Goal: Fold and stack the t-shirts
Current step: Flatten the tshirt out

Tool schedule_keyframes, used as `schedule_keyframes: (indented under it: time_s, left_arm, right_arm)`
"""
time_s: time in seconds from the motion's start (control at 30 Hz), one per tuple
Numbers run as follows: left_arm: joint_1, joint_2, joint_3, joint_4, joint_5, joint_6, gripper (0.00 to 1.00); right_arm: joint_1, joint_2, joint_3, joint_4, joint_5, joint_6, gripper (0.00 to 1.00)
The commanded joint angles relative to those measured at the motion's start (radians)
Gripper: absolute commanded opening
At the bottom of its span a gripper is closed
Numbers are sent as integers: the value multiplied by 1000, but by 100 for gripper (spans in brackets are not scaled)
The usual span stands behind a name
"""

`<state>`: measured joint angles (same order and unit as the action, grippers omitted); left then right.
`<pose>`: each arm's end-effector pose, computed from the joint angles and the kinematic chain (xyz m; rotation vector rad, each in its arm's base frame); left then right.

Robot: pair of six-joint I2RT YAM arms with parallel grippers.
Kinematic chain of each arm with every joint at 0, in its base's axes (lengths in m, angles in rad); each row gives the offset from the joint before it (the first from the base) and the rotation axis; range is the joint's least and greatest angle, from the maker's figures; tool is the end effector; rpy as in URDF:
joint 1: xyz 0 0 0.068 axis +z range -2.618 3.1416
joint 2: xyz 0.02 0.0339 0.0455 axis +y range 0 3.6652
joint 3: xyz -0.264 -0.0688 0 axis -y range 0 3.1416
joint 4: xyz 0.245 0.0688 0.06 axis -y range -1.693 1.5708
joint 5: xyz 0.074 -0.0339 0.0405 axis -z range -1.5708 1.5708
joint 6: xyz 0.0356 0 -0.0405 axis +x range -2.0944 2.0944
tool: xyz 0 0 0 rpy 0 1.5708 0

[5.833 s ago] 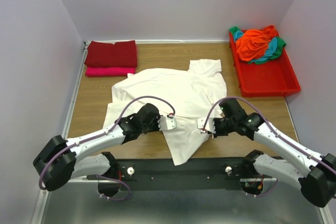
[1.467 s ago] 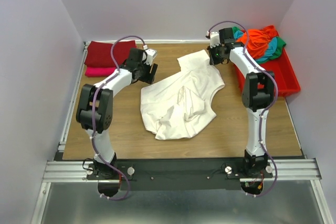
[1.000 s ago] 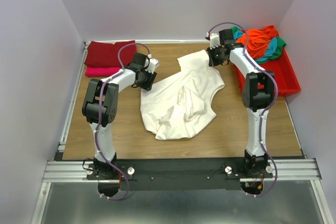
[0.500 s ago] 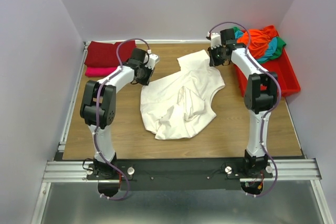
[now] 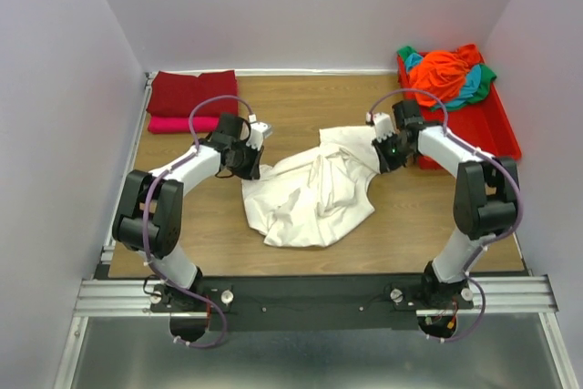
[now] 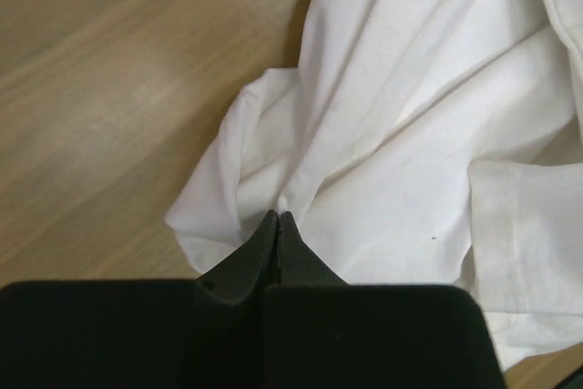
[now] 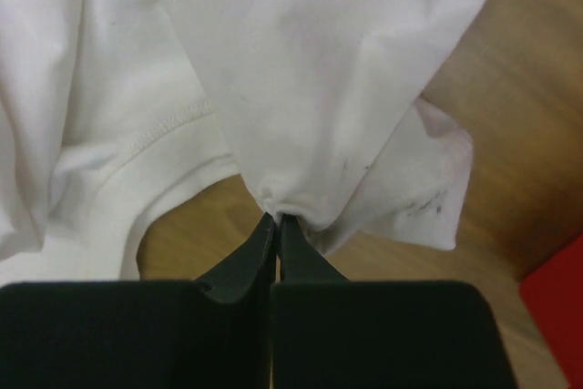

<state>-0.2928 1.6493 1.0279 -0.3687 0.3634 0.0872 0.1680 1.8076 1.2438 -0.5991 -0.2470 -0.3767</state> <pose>0.3158 -0.1084 0.1931 0.6190 2.4773 -0.5441 0.3575 0.0695 0.1903 -0.7926 2.5804 0.2750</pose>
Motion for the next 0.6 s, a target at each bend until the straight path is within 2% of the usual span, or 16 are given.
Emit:
schedule_keyframes:
  time_s: [0.0,0.1,0.17,0.2,0.57]
  left_arm:
    - [-31,-66,-47,30,129,-55,0]
    - [-48,-85,-75,54,158,-72,0]
    - [-55,-88,-80,63,175,-72,0]
    - [-57,-91,-83,63,177,-70,0]
    - [-60,-94,-109,93,175,-64,0]
  right_arm:
    - [-4,-135,-138,-51,31,-65,8]
    - [-4,-181,-158,-62,58,-76,36]
    - [-4,-179,-103,-64,63,-67,55]
    - [-4,-166,-75,-64,64,-59,59]
    - [-16,214,377,-62,48,81,59]
